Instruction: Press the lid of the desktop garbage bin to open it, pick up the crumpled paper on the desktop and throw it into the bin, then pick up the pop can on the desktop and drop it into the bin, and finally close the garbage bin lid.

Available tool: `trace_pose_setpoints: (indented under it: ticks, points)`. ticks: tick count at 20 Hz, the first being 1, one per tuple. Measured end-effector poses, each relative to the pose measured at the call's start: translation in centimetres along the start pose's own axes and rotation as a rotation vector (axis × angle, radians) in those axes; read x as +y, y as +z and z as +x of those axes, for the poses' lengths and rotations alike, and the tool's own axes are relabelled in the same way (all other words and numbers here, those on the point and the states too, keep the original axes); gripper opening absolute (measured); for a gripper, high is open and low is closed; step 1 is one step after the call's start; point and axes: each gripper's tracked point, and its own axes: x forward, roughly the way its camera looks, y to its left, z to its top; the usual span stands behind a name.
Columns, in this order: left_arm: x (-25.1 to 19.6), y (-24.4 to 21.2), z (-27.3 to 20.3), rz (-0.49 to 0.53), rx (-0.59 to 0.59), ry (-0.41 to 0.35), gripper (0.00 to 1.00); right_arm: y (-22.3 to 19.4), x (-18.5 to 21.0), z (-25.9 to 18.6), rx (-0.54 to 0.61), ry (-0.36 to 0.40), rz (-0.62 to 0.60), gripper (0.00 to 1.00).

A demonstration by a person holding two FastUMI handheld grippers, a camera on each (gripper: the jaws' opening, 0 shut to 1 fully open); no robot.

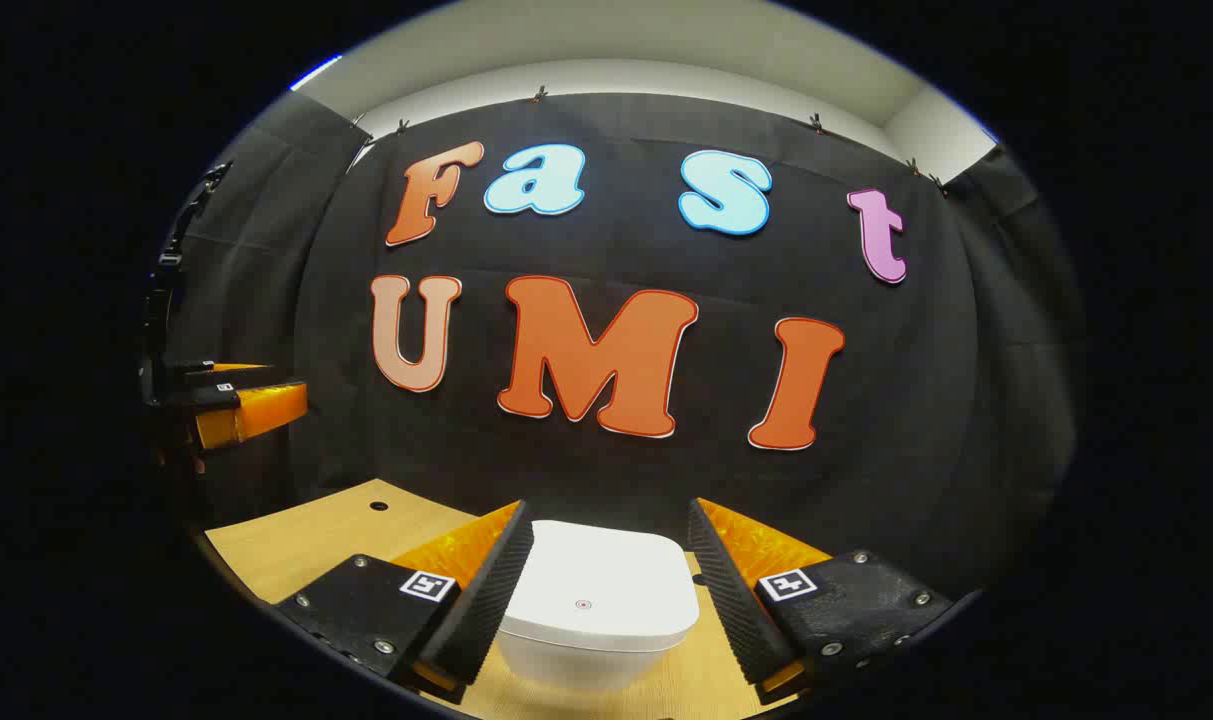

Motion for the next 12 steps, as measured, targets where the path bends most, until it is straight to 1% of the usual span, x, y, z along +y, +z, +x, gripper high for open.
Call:
trace_pose_setpoints:
  ticks: [3, 8, 10, 12]
  points:
    - [0.1, -0.2, -0.4, 0.009, 0.003, 0.009, 0.98, 0.1, 0.1, 0.0, -0.007, 0.004, 0.014, 0.95]
    - [0.5, 0.2, -0.7, 0.027, -0.011, 0.024, 0.96, 0.2, 0.1, 0.3, -0.006, 0.014, 0.024, 0.94]
    - [1.4, 0.7, -0.8, 0.025, -0.030, 0.052, 0.97, 0.1, 0.4, 0.4, -0.004, 0.026, 0.045, 0.95]
    - [1.0, 0.9, -0.7, 0.012, -0.036, 0.047, 0.99, -0.4, 0.7, 0.7, 0.024, 0.040, 0.074, 0.94]
